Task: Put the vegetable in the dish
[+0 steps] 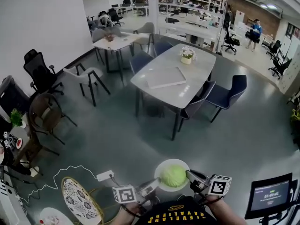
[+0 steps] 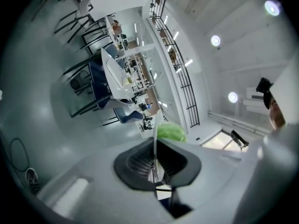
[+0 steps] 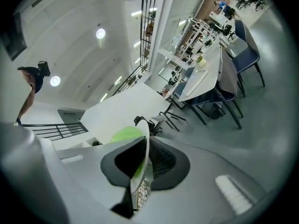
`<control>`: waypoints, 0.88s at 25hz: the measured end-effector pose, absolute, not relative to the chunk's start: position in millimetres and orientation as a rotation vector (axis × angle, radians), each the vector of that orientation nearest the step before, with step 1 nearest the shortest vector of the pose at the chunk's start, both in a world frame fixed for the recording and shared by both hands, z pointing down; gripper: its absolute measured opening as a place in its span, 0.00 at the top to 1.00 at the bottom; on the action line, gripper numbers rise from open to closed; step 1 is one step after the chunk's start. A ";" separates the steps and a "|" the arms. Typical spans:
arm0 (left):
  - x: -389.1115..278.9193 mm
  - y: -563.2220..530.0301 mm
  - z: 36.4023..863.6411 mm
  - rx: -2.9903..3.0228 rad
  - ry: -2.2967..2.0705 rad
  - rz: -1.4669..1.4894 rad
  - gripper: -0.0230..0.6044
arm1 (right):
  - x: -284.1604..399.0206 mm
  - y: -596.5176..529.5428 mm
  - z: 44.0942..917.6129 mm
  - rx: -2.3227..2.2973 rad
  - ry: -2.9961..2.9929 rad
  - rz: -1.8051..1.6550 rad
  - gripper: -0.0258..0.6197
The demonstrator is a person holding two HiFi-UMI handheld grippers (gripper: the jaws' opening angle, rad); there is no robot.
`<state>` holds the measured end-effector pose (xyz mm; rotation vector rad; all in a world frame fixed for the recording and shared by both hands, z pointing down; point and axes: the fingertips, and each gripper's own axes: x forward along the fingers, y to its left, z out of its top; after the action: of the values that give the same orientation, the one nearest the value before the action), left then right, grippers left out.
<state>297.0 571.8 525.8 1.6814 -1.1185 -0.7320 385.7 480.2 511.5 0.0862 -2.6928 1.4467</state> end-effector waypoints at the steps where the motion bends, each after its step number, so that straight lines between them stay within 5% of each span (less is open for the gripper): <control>1: 293.4 571.4 525.8 1.685 -1.105 -0.726 0.94 | 383.1 481.0 511.4 0.108 -2.692 1.449 0.92; 22: 270.8 447.1 534.9 1.584 -1.204 -0.665 0.94 | 356.1 351.6 533.8 0.008 -2.640 1.550 0.91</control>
<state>270.8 447.1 534.9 1.5840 -1.2036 -0.6647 356.1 351.6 533.8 0.0078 -2.6403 1.5496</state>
